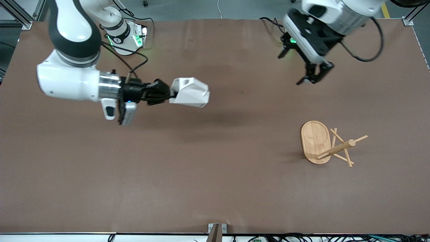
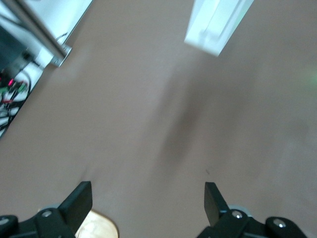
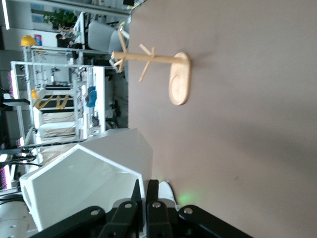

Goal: Hang cup on rack
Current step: 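Lift the cup with the right gripper while the left gripper approaches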

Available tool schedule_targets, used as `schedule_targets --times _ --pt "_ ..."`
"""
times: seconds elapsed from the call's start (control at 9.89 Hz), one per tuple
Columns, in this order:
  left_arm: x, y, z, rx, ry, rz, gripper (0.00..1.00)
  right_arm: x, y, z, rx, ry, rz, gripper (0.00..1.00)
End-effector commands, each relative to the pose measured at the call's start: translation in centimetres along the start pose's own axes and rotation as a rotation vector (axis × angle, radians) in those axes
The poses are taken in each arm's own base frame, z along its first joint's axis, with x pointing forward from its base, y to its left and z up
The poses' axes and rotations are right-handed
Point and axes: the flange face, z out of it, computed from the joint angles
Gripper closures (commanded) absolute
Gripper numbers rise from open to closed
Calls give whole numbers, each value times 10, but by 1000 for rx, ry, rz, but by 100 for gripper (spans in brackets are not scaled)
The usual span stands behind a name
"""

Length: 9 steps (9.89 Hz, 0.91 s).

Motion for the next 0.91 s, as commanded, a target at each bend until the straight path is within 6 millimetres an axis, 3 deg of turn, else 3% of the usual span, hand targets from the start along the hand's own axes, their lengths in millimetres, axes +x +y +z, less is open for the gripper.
schedule_targets --times 0.0,0.3,0.81 --pt "12 13 20 -9 24 61 0 1 -8 16 40 -21 3 100" --pt "31 51 59 -28 31 123 0 -4 -22 44 116 -44 19 100" --pt "34 73 96 -44 19 154 0 1 -34 56 132 -68 -3 100"
